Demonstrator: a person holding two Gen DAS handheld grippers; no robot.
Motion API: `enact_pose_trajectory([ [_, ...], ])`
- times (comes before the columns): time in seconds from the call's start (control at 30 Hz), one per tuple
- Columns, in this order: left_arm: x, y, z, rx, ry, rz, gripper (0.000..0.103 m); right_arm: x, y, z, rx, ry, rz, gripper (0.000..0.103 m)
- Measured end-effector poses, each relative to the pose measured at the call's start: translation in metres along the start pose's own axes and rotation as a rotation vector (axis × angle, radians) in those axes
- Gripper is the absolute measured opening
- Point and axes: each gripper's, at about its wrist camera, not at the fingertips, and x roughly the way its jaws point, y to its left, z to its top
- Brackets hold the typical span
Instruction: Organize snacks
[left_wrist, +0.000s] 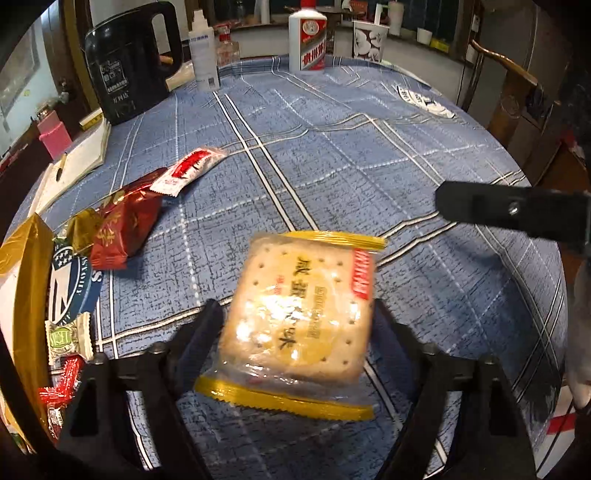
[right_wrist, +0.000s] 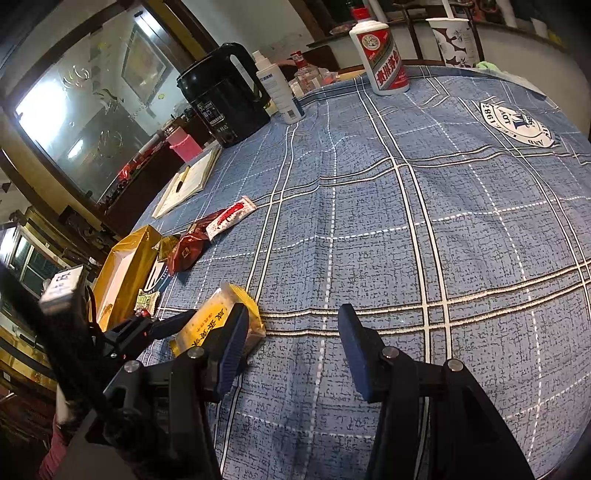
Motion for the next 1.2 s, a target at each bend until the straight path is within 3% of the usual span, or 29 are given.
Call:
enact_pose_trajectory([
  [0.2,-0.015,0.011,-0.011,-0.073,-0.011,0.019,0.07,0.012,0.019,-0.001,-0.038,0.021,0.014,0.05],
  [0.4,-0.065,0.039,-0.038,-0.182,-0.091,0.031,0.07,0.037,0.053,0.001,-0.103,0.056,0.039,0.05],
  [0.77,-0.14,0.096,-0.123,-0.356,-0.19,-0.008,0.07,0.09,0.14,-0.007,-0.288,0.15,0.103,0.05],
  [0.97,-0.162,0.113,-0.153,-0.39,-0.229,0.021,0.07,0.109,0.163,-0.005,-0.261,0.152,0.113,0.05],
  [1.03,-0.166,0.118,-0.158,-0.397,-0.244,0.015,0.07,0.111,0.178,-0.008,-0.297,0.149,0.131,0.05],
  [1.2,-0.166,0.126,-0.164,-0.422,-0.256,-0.001,0.07,0.125,0.226,-0.022,-0.498,0.119,0.069,0.05],
])
